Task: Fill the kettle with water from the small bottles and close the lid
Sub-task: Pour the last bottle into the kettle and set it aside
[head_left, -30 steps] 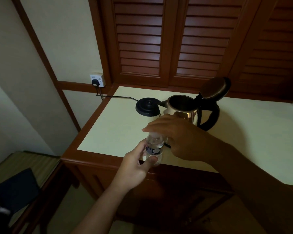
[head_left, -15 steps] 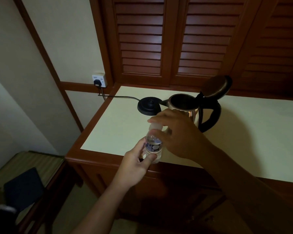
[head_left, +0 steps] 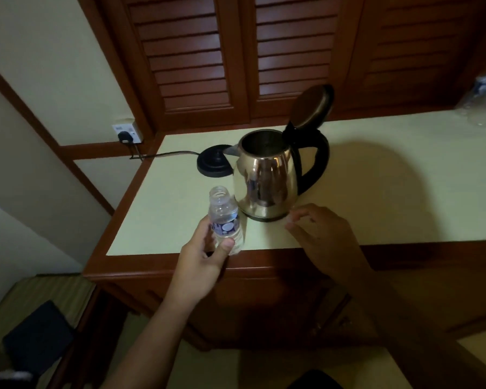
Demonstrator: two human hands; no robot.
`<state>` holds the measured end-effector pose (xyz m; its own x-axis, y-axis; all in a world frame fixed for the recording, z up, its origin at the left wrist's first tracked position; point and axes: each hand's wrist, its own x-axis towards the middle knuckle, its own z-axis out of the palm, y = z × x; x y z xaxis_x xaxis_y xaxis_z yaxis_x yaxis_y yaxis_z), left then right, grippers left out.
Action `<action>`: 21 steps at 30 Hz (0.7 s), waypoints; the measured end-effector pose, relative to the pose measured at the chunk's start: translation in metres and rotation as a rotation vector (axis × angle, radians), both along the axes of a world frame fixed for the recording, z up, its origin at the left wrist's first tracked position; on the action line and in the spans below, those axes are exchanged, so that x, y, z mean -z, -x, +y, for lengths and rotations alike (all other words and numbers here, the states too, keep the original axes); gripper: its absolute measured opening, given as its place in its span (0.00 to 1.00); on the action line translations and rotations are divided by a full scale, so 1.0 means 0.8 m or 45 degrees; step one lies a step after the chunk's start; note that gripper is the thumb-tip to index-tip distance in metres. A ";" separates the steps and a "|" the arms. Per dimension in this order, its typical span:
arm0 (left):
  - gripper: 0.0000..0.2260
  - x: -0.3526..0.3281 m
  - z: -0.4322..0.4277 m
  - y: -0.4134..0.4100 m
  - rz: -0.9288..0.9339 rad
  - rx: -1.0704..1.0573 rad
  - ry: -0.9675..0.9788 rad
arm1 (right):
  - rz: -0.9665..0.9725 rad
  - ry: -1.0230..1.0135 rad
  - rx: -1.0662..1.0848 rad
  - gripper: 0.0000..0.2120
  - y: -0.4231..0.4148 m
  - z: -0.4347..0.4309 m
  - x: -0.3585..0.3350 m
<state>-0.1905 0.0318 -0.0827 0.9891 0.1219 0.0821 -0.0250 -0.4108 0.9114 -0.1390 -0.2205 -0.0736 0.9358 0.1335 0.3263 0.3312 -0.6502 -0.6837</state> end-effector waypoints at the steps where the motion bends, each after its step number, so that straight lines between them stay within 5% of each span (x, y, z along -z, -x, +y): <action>1: 0.22 0.000 -0.001 -0.001 -0.001 -0.003 -0.003 | -0.021 0.102 0.036 0.08 -0.006 -0.008 0.011; 10: 0.21 0.002 -0.004 -0.003 0.011 -0.005 -0.025 | -0.048 0.408 0.078 0.13 -0.028 -0.032 0.049; 15: 0.20 0.002 -0.004 -0.002 -0.005 0.002 -0.003 | -0.020 0.455 0.172 0.35 -0.024 -0.029 0.047; 21: 0.20 0.003 -0.003 -0.002 0.010 0.016 -0.013 | 0.196 0.847 0.155 0.57 -0.040 -0.037 0.028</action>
